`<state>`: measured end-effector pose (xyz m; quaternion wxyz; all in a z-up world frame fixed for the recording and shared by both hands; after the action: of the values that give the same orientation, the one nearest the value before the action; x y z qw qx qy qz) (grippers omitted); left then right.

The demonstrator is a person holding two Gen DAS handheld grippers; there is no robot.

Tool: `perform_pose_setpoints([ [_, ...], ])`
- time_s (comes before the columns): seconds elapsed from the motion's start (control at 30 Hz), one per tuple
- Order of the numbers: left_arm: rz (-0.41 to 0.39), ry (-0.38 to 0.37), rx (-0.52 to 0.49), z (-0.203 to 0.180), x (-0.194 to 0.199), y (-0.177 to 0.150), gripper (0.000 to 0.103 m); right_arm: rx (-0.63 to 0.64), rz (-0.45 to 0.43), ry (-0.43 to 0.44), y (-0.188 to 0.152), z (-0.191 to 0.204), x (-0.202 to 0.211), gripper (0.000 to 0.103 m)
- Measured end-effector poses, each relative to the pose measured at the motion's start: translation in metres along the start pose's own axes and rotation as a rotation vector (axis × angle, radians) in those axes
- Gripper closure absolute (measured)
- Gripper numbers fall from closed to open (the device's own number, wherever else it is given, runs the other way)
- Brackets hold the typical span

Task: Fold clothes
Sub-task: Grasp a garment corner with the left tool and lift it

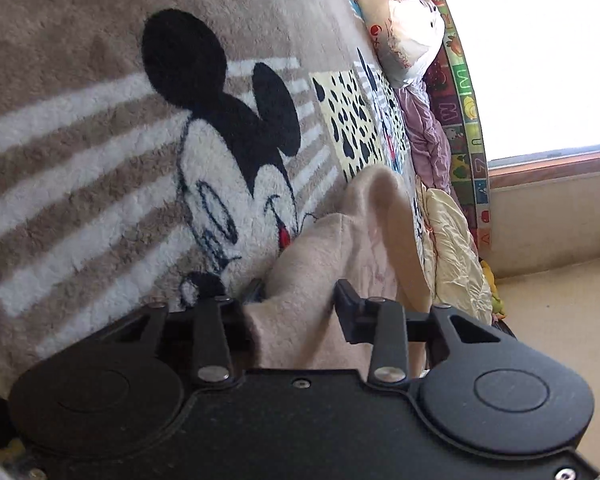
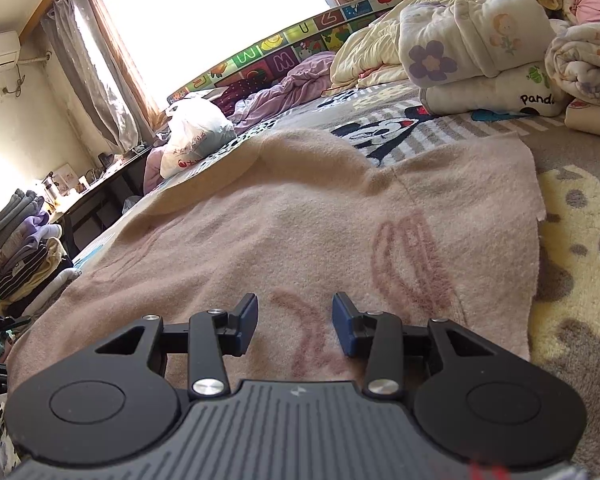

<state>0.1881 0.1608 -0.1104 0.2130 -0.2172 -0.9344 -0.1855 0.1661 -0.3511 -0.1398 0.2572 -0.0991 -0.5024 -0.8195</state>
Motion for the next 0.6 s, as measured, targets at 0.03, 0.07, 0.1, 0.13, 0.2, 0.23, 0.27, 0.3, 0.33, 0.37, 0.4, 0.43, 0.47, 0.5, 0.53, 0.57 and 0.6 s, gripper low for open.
perform_pose_setpoints([
  [0.03, -0.035, 0.024, -0.145, -0.017, 0.000, -0.007, 0.085, -0.002, 0.000, 0.001, 0.000, 0.000, 0.000, 0.062],
  [0.07, -0.072, 0.050, -0.302, -0.036, 0.000, -0.014, 0.086, -0.003, 0.000, 0.002, 0.000, 0.000, 0.000, 0.062],
  [0.1, -0.112, 0.084, -0.529, -0.053, -0.001, -0.034, 0.086, -0.004, -0.001, 0.002, 0.000, 0.000, 0.000, 0.062],
  [0.13, -0.153, 0.118, -0.766, -0.071, -0.001, -0.055, 0.086, -0.005, -0.001, 0.004, 0.000, 0.000, 0.001, 0.062],
  [0.2, -0.224, 0.180, -1.233, -0.095, -0.006, -0.104, 0.087, -0.011, -0.002, 0.008, 0.000, -0.001, 0.001, 0.062],
  [0.23, -0.252, 0.206, -1.464, -0.100, -0.011, -0.133, 0.087, -0.014, -0.003, 0.011, 0.000, -0.002, 0.001, 0.062],
  [0.27, -0.265, 0.229, -1.625, -0.094, -0.015, -0.156, 0.087, -0.019, -0.004, 0.016, 0.000, -0.003, 0.001, 0.062],
  [0.3, -0.276, 0.251, -1.778, -0.087, -0.019, -0.178, 0.086, -0.024, -0.004, 0.019, 0.001, -0.004, 0.001, 0.062],
  [0.33, -0.291, 0.271, -1.864, -0.082, -0.023, -0.189, 0.086, -0.029, -0.005, 0.023, 0.001, -0.004, 0.001, 0.062],
  [0.37, -0.306, 0.291, -1.942, -0.076, -0.027, -0.197, 0.086, -0.033, -0.005, 0.026, 0.001, -0.005, 0.001, 0.062],
  [0.4, -0.362, 0.337, -1.995, -0.074, -0.028, -0.199, 0.086, -0.037, -0.005, 0.029, 0.001, -0.005, 0.001, 0.062],
  [0.43, -0.423, 0.388, -2.044, -0.072, -0.028, -0.199, 0.086, -0.038, -0.005, 0.030, 0.001, -0.005, 0.001, 0.062],
  [0.47, -0.485, 0.439, -2.091, -0.070, -0.028, -0.200, 0.086, -0.040, -0.006, 0.032, 0.001, -0.005, 0.001, 0.062],
  [0.5, -0.515, 0.441, -2.043, -0.074, -0.020, -0.191, 0.086, -0.042, -0.006, 0.033, 0.001, -0.006, 0.001, 0.062],
  [0.53, -0.541, 0.438, -1.984, -0.079, -0.012, -0.182, 0.084, -0.045, -0.006, 0.036, 0.001, -0.006, 0.001, 0.062],
  [0.57, -0.565, 0.435, -1.924, -0.084, -0.004, -0.172, 0.082, -0.050, -0.007, 0.040, 0.001, -0.007, 0.001, 0.062],
  [0.6, -0.589, 0.431, -1.864, -0.088, 0.004, -0.162, 0.079, -0.054, -0.007, 0.043, 0.002, -0.007, 0.001, 0.062],
])
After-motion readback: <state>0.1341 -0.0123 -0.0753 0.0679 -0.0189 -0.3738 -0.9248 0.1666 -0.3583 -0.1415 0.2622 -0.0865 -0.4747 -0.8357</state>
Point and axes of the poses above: each gripper's, at about its wrist camera, not at the fingertips, and x roughly against the way its jaws point, z to its left, y to its top, the point moved 4 cm from there along -x, roughly the way its jaws point, and after that the axes turned 1 degree about -z, right-handed, at the moved point
